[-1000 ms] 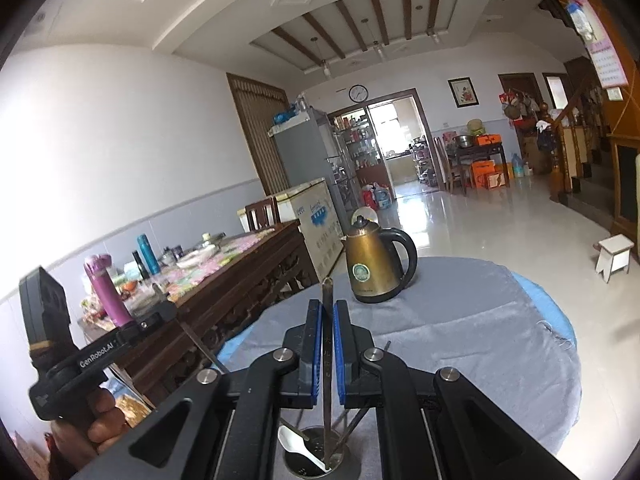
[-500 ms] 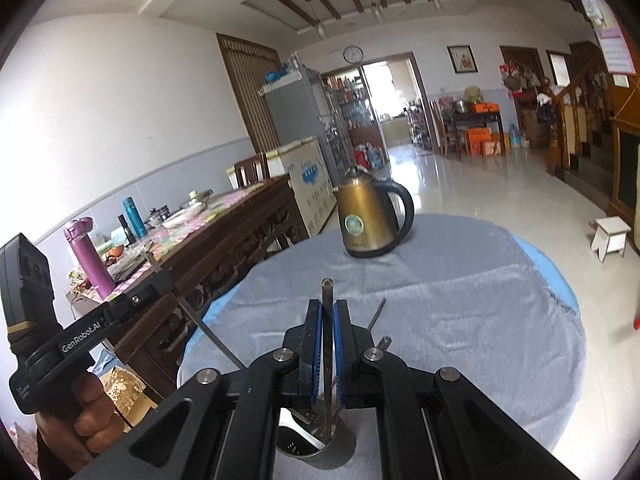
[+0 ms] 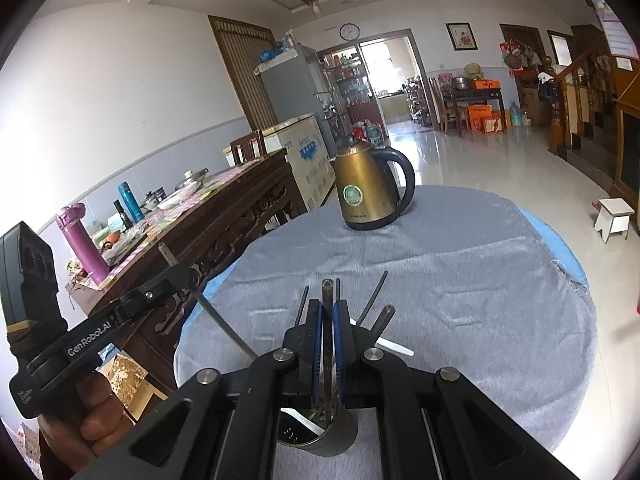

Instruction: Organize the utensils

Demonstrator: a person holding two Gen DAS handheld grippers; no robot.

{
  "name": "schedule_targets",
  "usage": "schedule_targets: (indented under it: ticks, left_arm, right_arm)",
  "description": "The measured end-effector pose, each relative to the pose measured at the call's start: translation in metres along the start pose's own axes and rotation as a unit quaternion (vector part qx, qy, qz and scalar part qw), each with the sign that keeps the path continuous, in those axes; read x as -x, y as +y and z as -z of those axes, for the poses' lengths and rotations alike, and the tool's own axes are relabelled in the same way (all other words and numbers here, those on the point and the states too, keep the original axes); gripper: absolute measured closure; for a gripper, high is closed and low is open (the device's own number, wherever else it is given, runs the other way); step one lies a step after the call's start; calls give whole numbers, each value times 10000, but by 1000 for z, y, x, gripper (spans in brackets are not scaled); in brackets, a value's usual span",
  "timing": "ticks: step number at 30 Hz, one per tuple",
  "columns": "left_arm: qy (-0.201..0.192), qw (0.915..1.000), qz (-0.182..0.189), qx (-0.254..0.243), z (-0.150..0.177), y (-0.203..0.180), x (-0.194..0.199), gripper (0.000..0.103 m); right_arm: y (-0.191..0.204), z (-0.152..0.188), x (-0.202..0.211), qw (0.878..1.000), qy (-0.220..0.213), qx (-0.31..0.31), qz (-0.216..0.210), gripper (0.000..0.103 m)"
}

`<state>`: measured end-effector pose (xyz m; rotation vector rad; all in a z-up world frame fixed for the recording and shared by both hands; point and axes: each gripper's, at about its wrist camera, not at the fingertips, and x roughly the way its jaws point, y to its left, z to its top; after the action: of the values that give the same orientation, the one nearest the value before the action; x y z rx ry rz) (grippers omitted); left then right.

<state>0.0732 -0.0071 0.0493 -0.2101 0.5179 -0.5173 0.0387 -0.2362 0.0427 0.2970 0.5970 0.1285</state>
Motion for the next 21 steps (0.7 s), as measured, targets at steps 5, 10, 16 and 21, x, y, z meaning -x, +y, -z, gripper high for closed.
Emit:
schedule_targets:
  ticks: [5,10,16,21]
  left_arm:
    - [93,10000,-5,28,2,-1,-4,98]
    - [115,9999,-3,112,2,3,-3,92]
    - [30,9995,-58,294,-1,13,2,79]
    - [-26,9984,-148,541,-3,28,7,77]
  right_arm:
    - [0,1,-4,9999,144,-30,10,96]
    - [0,2,-2,9998,198,-31,-50,93]
    - [-5,1,4,9997,99,-171,-115,92]
    - [-12,-3,17,9991,-204,-331,-160,92]
